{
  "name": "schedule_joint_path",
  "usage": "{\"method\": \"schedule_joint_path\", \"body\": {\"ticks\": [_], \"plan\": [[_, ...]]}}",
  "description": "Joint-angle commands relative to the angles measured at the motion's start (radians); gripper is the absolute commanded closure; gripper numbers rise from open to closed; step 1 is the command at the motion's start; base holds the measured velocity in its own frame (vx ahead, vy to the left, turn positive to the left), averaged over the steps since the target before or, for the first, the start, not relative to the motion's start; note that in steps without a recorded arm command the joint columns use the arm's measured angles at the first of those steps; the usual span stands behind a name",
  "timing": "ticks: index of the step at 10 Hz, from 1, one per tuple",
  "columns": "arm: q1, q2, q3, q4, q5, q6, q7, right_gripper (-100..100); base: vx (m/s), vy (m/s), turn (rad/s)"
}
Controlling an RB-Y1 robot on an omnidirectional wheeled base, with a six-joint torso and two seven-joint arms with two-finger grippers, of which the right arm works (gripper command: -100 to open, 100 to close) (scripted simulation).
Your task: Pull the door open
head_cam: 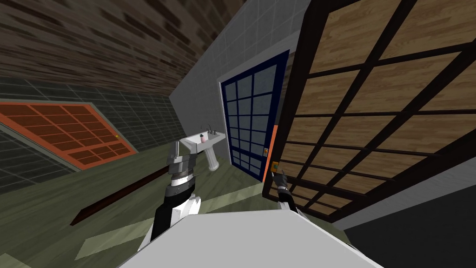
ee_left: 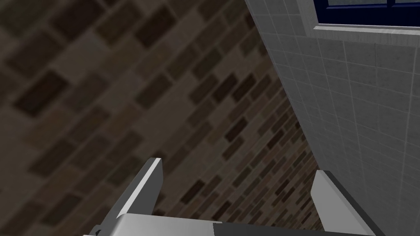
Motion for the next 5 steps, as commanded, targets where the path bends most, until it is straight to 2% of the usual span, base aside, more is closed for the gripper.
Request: {"method": "schedule_joint_path", "body": {"ticks": [1,2,3,5], "plan": [[-0.001,0.002,0.003,-0.003,-0.011,0.003,-0.038,-100,-0.059,-0.018,0.026],[-0.003,0.006,0.009,-0.005,-0.028,0.005,-0.074,-100,-0.057,-0.018,0.042],[-0.003,0.006,0.009,-0.005,-0.028,0.005,-0.08,-100,-0.039,-0.017,0.029],[-0.006,0.014,0.02,-0.008,-0.062,0.008,-0.147,-100,-0.052,-0.017,0.063]]}}
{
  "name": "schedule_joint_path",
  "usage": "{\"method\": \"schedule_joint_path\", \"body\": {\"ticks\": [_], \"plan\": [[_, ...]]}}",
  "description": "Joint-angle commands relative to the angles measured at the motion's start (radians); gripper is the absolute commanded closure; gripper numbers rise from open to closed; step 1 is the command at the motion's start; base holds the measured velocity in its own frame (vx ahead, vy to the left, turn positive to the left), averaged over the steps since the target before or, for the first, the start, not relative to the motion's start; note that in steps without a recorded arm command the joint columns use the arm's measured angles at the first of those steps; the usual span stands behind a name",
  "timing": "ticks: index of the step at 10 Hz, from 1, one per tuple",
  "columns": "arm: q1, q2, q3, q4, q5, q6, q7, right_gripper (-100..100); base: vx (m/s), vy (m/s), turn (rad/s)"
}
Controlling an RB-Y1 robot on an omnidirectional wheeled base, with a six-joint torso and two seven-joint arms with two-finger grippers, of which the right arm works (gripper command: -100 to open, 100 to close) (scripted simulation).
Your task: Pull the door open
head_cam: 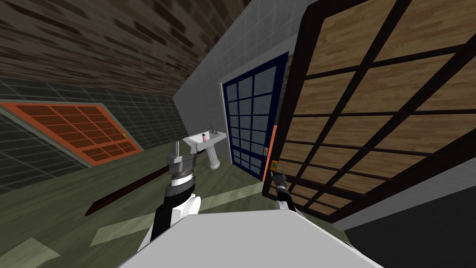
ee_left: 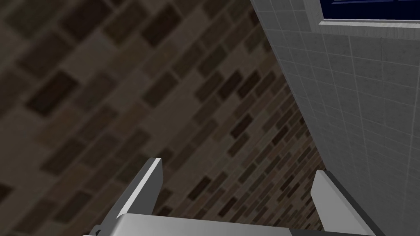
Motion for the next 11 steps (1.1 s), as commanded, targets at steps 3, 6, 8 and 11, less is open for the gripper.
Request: {"method": "schedule_joint_path", "body": {"ticks": [3,6,8,11], "plan": [[-0.001,0.007,0.009,-0.007,-0.027,0.005,-0.079,-100,-0.053,-0.018,0.025],[-0.005,0.014,0.019,-0.01,-0.059,0.008,-0.161,-100,-0.054,-0.015,0.045],[-0.007,0.017,0.024,-0.012,-0.074,0.01,-0.201,-100,-0.049,-0.011,0.025],[-0.01,0.023,0.033,-0.014,-0.102,0.013,-0.277,-100,-0.055,-0.007,0.037]]}}
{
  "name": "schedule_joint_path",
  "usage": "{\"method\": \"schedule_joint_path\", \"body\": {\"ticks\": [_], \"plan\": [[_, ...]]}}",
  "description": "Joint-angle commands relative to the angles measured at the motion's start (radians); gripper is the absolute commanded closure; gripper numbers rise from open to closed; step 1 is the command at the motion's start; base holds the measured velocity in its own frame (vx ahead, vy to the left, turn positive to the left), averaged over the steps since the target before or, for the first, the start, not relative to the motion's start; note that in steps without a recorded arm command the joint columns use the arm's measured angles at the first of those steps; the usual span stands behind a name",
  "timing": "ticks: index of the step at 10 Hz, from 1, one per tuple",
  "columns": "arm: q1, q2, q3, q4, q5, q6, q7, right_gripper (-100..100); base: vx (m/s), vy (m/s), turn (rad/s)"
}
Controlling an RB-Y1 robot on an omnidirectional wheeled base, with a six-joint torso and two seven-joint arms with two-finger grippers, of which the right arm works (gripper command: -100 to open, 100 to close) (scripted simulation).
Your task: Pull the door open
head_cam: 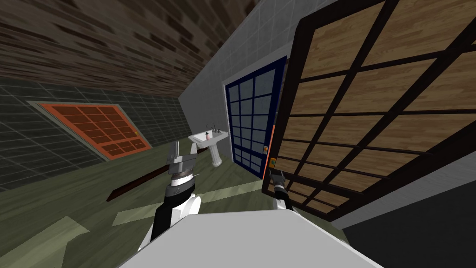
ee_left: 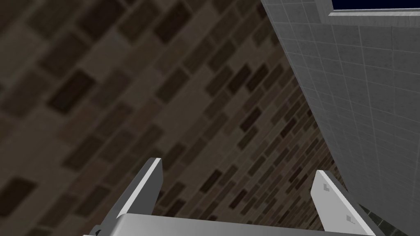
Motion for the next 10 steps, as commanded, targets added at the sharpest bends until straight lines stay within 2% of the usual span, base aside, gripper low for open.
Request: {"method": "schedule_joint_path", "body": {"ticks": [1,5,6,7,8,10], "plan": [[-0.002,0.003,0.005,0.0,-0.015,0.001,-0.046,-100,-0.047,-0.01,0.034],[-0.006,0.012,0.017,-0.004,-0.051,0.005,-0.142,-100,-0.058,-0.012,0.038],[-0.007,0.013,0.018,-0.005,-0.057,0.005,-0.157,-100,-0.053,-0.006,0.025],[-0.007,0.012,0.017,-0.003,-0.053,0.004,-0.145,-100,-0.023,-0.004,0.005],[0.006,-0.012,0.016,0.002,-0.057,0.0,-0.176,-100,0.131,-0.015,0.078],[0.006,-0.012,0.016,0.0,-0.057,0.0,-0.176,-100,0.13,-0.019,0.027]]}}
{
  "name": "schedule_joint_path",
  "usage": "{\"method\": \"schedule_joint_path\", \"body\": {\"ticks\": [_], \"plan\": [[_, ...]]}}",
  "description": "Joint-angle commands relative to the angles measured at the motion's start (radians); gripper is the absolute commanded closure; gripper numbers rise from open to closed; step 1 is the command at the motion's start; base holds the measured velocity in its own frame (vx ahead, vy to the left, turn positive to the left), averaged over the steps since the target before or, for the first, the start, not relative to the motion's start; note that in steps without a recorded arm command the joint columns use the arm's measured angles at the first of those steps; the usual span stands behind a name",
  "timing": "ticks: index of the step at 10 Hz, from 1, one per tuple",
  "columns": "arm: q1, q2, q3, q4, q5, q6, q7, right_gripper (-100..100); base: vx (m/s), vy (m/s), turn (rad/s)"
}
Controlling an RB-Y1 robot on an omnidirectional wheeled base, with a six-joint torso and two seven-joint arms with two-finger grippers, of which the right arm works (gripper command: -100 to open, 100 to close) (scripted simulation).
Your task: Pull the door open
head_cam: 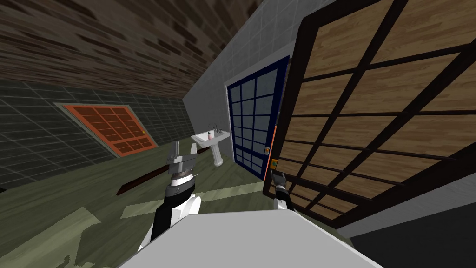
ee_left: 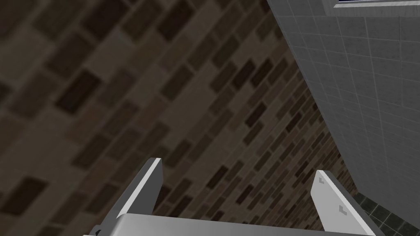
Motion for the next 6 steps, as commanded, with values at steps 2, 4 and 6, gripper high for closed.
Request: {"method": "schedule_joint_path", "body": {"ticks": [2,4,6], "plan": [[0.013,-0.044,-0.002,0.029,-0.005,-0.019,-0.054,-100,0.163,-0.002,0.1],[0.022,-0.063,-0.004,0.01,-0.007,-0.022,-0.073,-100,0.171,-0.005,0.052],[0.035,-0.088,-0.006,0.037,-0.011,-0.026,-0.1,-100,0.065,-0.004,0.04]]}}
